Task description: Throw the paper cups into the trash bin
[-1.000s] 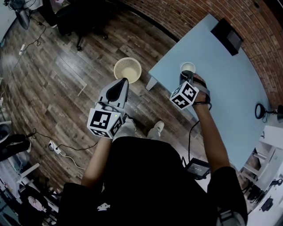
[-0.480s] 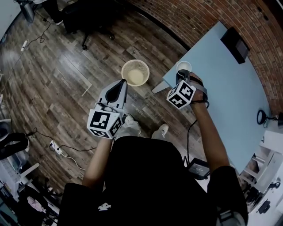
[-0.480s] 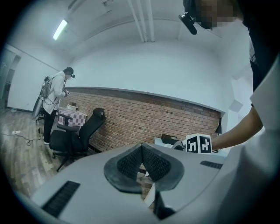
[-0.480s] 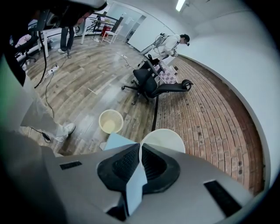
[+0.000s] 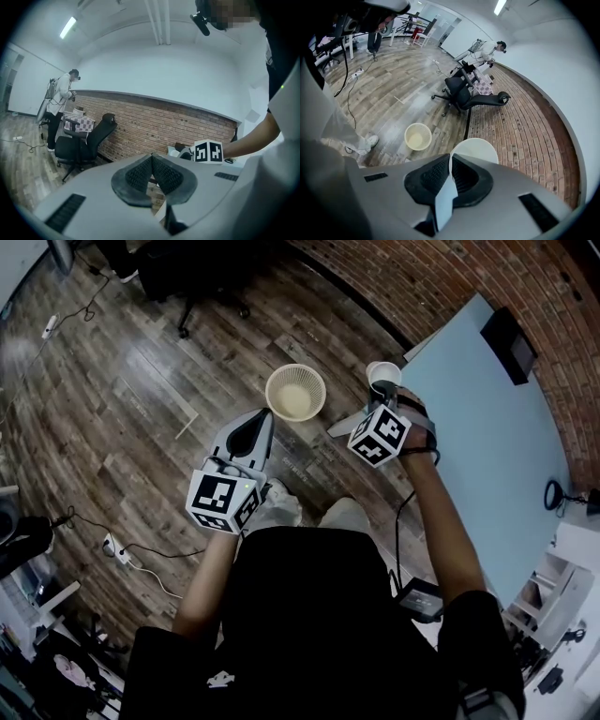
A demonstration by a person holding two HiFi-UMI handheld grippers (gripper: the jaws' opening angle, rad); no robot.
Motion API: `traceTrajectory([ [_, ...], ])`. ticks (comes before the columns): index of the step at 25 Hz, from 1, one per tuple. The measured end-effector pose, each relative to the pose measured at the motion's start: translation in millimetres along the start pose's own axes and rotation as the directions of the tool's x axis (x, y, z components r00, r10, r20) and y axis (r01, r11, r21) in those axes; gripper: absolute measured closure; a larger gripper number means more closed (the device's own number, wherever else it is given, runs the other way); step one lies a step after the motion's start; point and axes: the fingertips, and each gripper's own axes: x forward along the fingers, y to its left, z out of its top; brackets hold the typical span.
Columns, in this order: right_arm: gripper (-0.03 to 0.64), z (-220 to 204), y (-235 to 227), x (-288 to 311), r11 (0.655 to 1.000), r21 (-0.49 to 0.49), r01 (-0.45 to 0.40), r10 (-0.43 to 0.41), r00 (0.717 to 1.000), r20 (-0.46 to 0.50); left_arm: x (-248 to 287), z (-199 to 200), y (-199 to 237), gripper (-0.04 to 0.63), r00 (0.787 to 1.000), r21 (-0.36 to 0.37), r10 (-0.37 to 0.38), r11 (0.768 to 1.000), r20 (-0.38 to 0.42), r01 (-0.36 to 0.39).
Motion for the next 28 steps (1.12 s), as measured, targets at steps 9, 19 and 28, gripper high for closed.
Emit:
traceTrajectory([
  [9, 0.6, 58, 11, 12, 0.999, -0.033, -0.016, 0.018, 0.998, 0.063, -16, -11, 36, 0.592, 0.998, -0.031, 0.057, 0.998, -0.029, -0.058],
  [19, 0.6, 97, 16, 32, 0.998, -0.032, -0.055, 0.059, 0.991, 0.123, -10, -25, 44, 0.592, 0.995, -0.052, 0.084, 0.995, -0.058, -0.087],
  [28, 0.6, 128, 37, 83, 0.988, -0.073, -0.137, 0.147, 0.976, 0.161, 10, -48, 70, 0.592, 0.984, -0.075, 0.127, 0.988, -0.122, -0.136],
])
